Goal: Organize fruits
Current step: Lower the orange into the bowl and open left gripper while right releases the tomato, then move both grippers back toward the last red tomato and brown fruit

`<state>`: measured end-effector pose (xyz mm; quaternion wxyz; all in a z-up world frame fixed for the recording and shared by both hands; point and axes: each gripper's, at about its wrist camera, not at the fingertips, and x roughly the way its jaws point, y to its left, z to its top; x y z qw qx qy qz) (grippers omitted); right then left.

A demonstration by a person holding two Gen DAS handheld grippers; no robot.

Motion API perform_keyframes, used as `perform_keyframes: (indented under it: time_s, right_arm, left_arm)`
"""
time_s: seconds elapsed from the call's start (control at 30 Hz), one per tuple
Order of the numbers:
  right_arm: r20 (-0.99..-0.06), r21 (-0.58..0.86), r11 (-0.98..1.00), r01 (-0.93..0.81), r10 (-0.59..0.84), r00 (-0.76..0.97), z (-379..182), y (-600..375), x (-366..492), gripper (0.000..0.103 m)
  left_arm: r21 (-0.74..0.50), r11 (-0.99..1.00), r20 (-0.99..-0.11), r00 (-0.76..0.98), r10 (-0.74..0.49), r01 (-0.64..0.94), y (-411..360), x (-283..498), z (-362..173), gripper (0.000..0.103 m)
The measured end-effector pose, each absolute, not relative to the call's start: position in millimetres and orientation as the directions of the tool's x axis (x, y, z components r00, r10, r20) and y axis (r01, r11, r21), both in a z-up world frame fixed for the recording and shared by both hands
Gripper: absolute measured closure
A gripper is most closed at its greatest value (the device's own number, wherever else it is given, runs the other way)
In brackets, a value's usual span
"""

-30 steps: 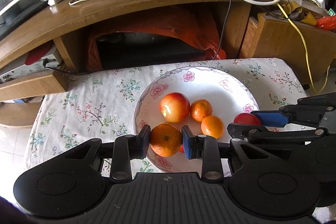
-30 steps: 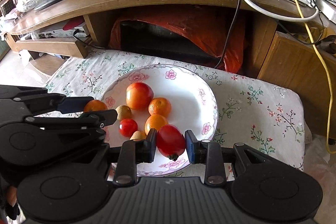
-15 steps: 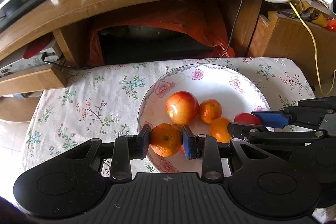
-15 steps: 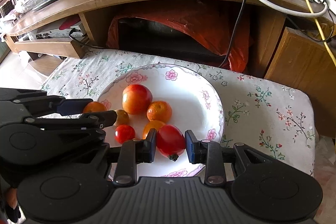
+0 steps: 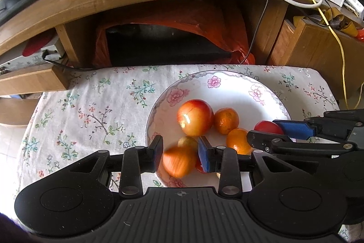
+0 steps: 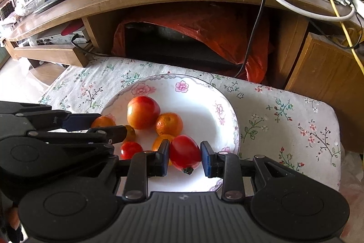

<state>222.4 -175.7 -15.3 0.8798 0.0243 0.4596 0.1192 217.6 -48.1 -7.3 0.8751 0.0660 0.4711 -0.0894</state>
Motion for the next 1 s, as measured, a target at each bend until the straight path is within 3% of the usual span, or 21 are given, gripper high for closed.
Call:
perform_keyframes:
  time_s: [0.73,1.0]
  right_arm:
    - [-0.800,0.127,0.978,-0.167,0.201,0.566,-7.2,-175.1,212.6,0.071]
    - [-0.786,0.132,0.981,-0.144,0.192,0.588,4.1,-178.9,201.0,0.071]
  left_arm:
    - [0.075,0.970,-0.810,0.581,-0.074,0.229,-49.0,203.6,6.6,0.051]
    - [0.079,0.965,-0.804,0.589,-0.087,0.251,-45.5,190.2,13.0,0.041]
